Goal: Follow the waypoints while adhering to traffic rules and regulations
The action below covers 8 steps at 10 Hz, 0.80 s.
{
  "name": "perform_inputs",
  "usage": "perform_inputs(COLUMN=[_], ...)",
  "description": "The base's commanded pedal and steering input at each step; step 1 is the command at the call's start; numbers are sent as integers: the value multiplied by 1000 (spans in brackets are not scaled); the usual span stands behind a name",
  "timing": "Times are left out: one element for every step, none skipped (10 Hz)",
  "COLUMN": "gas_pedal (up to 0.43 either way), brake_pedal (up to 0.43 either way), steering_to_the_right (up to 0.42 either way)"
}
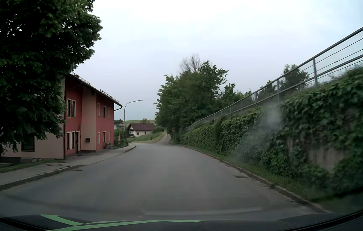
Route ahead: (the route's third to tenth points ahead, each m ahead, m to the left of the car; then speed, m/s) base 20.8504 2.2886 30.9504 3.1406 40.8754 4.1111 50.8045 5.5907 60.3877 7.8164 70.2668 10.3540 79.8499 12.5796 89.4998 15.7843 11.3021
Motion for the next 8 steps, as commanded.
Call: perform_inputs(gas_pedal=[0, 0, 0, 0, 0, 0, 0, 8], brake_pedal=[0, 0, 0, 0, 0, 0, 0, 0], steering_to_the_right=[-3, -4, -4, -5, -6, -6, -6, -7])
